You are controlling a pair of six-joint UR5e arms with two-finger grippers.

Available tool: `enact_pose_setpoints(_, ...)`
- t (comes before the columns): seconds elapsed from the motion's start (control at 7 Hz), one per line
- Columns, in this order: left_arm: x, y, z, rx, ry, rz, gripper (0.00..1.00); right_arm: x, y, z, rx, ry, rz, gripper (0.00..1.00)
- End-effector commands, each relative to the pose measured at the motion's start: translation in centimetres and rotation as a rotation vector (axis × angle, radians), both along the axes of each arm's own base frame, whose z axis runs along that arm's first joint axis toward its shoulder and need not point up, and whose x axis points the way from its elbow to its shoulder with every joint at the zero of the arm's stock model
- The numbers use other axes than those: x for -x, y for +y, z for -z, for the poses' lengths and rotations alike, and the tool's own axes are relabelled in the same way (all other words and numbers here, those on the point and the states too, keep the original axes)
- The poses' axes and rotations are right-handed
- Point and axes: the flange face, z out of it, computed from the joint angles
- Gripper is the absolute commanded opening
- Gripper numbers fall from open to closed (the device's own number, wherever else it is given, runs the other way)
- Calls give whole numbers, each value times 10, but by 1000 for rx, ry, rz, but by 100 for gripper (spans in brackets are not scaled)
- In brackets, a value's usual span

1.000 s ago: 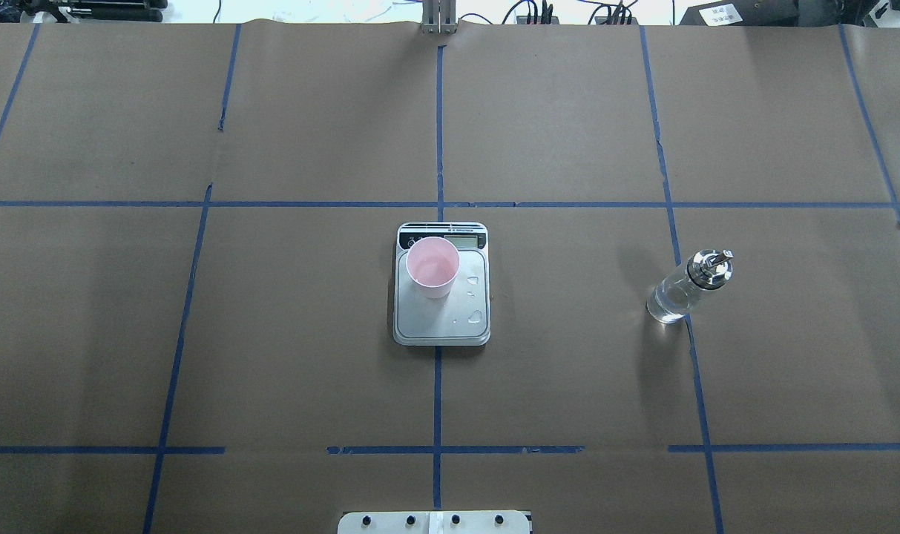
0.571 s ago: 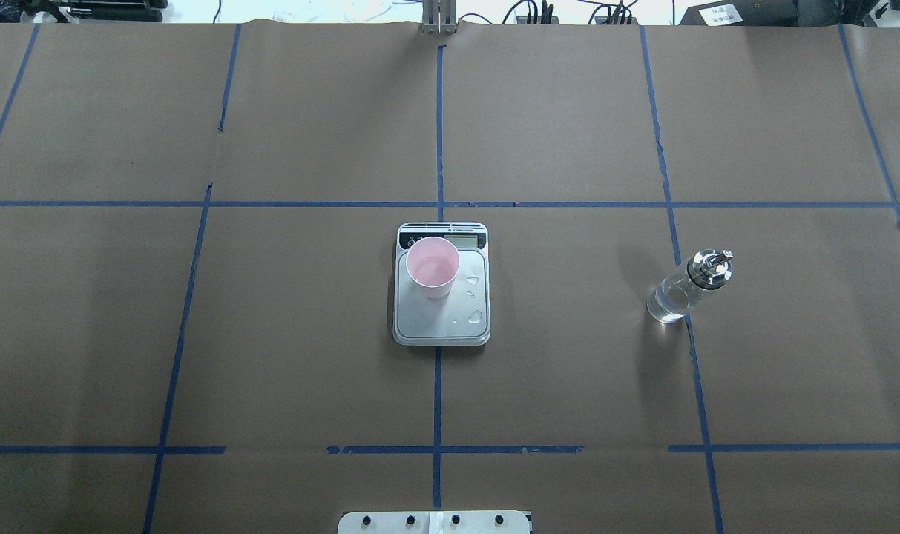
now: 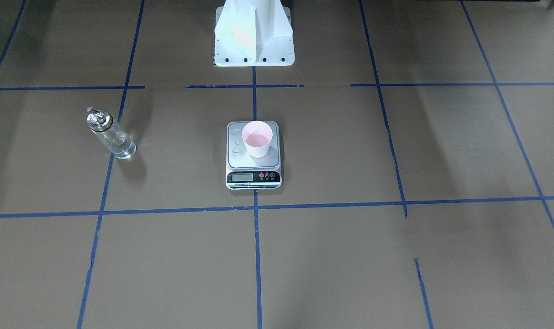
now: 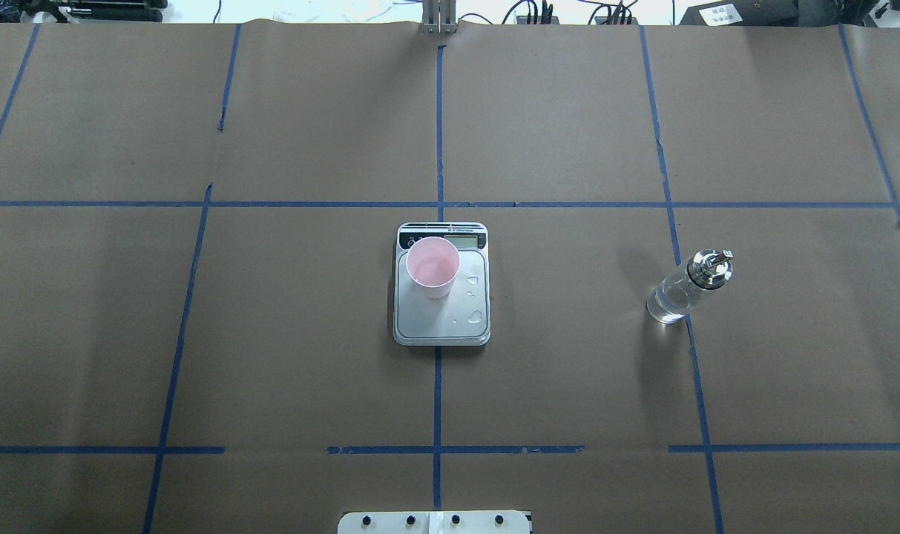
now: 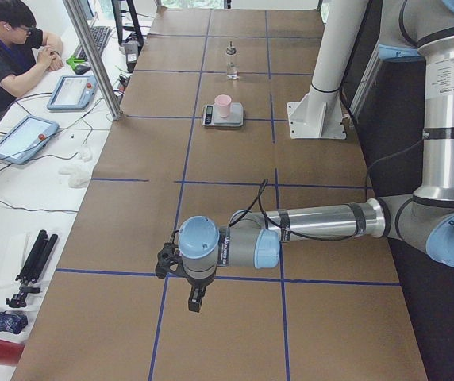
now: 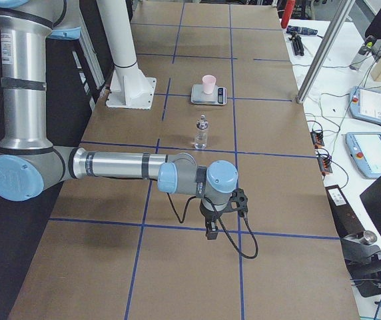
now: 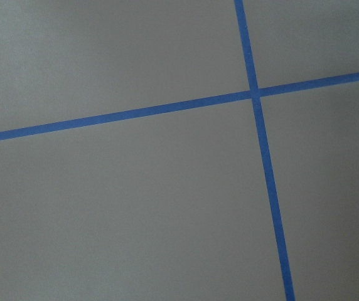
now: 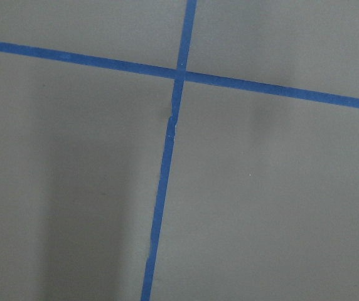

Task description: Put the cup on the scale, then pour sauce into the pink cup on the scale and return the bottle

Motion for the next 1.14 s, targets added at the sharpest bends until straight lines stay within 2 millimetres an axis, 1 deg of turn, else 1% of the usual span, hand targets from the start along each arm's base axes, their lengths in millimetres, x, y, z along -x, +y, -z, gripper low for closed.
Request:
enact_pose_setpoints(0.0, 0, 0, 1, 4, -2, 0, 100, 0, 0, 0, 0, 0, 0, 100)
enact_pose_setpoints(1.0, 1, 1, 0, -2, -14, 1, 100, 0, 0, 0, 1, 2, -1, 100)
